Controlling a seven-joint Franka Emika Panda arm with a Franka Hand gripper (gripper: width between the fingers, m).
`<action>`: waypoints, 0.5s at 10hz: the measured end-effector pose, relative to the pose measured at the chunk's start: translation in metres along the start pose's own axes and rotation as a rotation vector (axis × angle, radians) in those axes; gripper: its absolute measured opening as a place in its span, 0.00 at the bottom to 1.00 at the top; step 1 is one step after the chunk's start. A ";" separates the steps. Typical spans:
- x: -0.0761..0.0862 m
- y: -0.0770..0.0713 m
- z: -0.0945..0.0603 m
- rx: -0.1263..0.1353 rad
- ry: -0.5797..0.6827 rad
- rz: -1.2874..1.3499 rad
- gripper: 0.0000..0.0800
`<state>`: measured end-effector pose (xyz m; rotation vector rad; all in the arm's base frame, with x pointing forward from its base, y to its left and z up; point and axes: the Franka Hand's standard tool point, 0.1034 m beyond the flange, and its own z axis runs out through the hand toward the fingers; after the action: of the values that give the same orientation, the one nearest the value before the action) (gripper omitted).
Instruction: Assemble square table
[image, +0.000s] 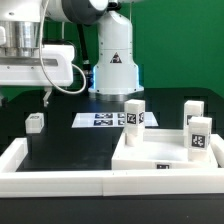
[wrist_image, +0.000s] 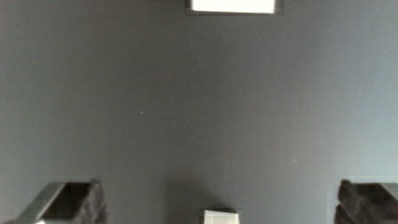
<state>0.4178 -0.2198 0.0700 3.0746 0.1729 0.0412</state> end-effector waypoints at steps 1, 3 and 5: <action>-0.004 0.002 0.001 -0.001 -0.001 0.019 0.81; -0.002 -0.002 0.002 0.010 -0.010 0.019 0.81; -0.002 -0.010 0.004 0.045 -0.062 0.034 0.81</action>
Offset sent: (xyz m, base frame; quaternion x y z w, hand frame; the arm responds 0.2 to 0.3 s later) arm 0.0000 0.0000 0.0000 0.0000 0.0000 0.0000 1.0000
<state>0.4144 -0.2103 0.0649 3.1190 0.1202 -0.0579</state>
